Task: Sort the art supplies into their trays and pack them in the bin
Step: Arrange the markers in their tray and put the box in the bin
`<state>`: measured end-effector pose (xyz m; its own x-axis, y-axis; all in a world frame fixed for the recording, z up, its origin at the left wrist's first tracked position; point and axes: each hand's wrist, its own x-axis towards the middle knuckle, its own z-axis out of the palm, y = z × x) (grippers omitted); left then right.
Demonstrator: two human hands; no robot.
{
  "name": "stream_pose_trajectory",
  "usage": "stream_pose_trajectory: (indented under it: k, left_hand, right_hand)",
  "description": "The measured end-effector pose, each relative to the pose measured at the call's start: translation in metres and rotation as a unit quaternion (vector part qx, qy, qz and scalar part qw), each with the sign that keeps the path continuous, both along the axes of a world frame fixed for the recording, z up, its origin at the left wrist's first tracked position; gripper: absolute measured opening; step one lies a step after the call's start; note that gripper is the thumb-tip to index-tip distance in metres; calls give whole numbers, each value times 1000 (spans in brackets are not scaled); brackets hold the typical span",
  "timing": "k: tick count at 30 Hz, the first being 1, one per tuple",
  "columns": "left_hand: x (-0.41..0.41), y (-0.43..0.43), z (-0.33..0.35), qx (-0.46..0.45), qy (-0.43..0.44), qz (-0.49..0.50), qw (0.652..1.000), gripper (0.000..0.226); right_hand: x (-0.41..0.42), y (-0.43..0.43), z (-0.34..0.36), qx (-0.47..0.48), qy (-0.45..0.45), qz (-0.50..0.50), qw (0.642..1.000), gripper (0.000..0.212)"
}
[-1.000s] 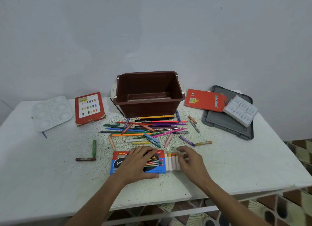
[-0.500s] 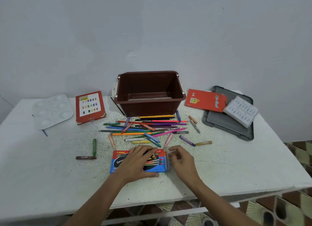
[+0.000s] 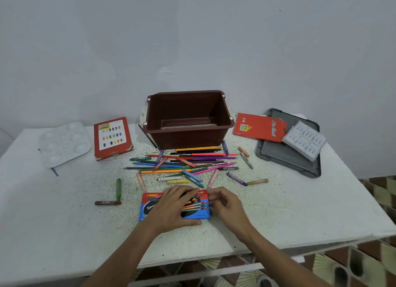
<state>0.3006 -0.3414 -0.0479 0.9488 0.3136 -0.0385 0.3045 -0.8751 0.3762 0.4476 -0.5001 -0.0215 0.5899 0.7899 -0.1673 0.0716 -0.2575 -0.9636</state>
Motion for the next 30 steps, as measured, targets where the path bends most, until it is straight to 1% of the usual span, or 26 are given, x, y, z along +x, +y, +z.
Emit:
stream_pose_trajectory:
  k: [2, 5, 8, 10, 12, 15, 20, 22, 25, 29, 30]
  left_hand:
    - [0, 0, 0, -5, 1, 4, 1000, 94]
    - [0, 0, 1, -6, 6, 5, 1000, 94]
    - [0, 1, 1, -4, 5, 5, 1000, 94]
    - [0, 1, 1, -4, 1, 4, 1000, 94]
    - [0, 1, 1, -3, 5, 3, 1000, 94]
    - [0, 0, 1, -6, 4, 2, 1000, 94]
    - [-1, 1, 1, -3, 10, 3, 1000, 94]
    - [-1, 0, 1, -4, 7, 2, 1000, 94]
    - [-1, 0, 0, -5, 1, 2, 1000, 95]
    - [-1, 0, 0, -8, -8, 2, 1000, 93]
    - [-2, 0, 1, -10, -11, 4, 1000, 93]
  right_hand:
    - [5, 0, -2, -19, -26, 3, 999, 25]
    - [13, -2, -8, -63, -135, 26, 989, 23]
    - [22, -1, -10, -90, -239, 81, 963, 34]
    - [26, 2, -7, -104, -279, 132, 945, 40]
    - [29, 7, -3, -111, -308, 171, 929, 40]
    - [32, 12, -1, -118, -324, 191, 919, 31]
    - [38, 18, 1, -139, -329, 202, 912, 11]
    - [40, 20, 2, -144, -330, 214, 908, 10]
    - [42, 20, 3, -147, -325, 232, 905, 16]
    - [42, 20, 8, -148, -315, 226, 910, 6]
    - [41, 21, 8, -152, -314, 219, 911, 8]
